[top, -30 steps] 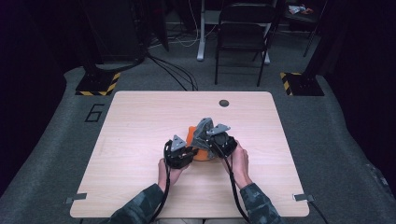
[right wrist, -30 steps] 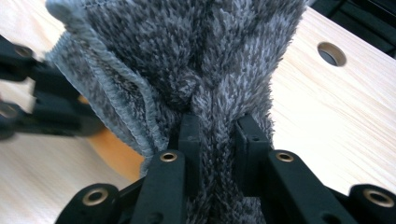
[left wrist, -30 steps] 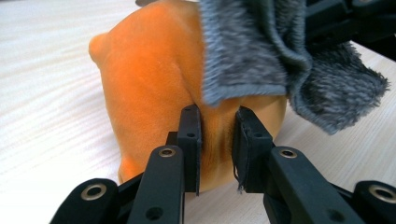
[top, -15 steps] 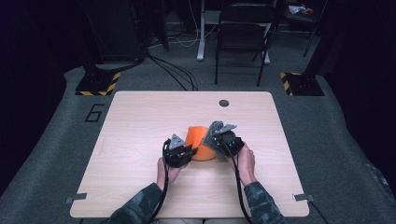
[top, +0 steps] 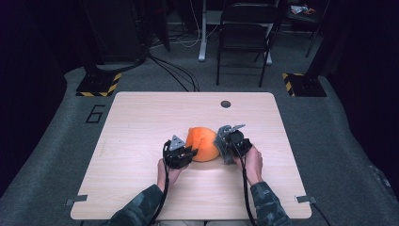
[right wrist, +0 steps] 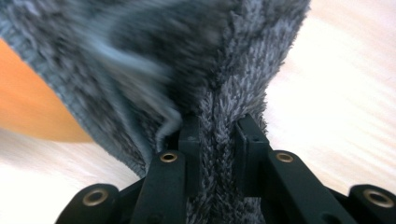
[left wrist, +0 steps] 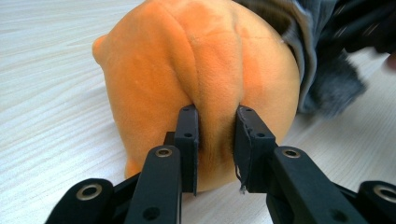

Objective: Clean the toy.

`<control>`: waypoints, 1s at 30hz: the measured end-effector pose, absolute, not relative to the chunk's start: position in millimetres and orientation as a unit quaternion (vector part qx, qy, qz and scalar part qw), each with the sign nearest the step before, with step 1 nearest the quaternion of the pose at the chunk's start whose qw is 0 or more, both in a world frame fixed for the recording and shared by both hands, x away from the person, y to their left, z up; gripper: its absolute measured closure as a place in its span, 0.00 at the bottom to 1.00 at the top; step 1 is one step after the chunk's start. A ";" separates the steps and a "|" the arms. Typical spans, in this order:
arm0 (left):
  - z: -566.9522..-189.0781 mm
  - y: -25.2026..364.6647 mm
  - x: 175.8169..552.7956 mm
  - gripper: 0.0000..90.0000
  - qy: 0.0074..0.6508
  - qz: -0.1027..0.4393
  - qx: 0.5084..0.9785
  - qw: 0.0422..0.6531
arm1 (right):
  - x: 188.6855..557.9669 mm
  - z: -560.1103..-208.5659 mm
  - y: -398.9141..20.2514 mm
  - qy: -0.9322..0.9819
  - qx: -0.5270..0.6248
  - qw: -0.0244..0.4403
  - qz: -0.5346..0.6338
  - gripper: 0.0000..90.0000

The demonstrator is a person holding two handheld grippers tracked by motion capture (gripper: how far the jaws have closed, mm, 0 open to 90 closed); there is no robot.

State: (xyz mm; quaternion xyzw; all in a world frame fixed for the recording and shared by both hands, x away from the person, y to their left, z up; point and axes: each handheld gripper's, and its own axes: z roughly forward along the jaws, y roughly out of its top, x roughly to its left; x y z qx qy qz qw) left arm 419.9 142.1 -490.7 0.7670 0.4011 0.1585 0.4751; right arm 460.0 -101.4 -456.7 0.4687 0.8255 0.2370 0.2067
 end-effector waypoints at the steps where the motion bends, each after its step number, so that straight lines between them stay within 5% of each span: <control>1: -490.6 141.9 419.7 0.80 0.401 0.159 0.767 0.475 | 458.3 -448.6 -102.1 0.824 0.465 0.208 0.247 0.84; 9: -489.5 137.9 416.6 0.80 0.385 0.175 0.778 0.465 | 428.6 -406.2 -65.7 0.830 0.400 0.239 0.306 0.84; 15: -490.6 135.5 415.5 0.80 0.380 0.177 0.779 0.467 | 429.4 -432.3 -47.8 0.838 0.390 0.254 0.284 0.84; 30: -491.1 138.5 418.6 0.80 0.383 0.171 0.777 0.469 | 453.7 -464.6 -90.7 0.829 0.449 0.227 0.243 0.82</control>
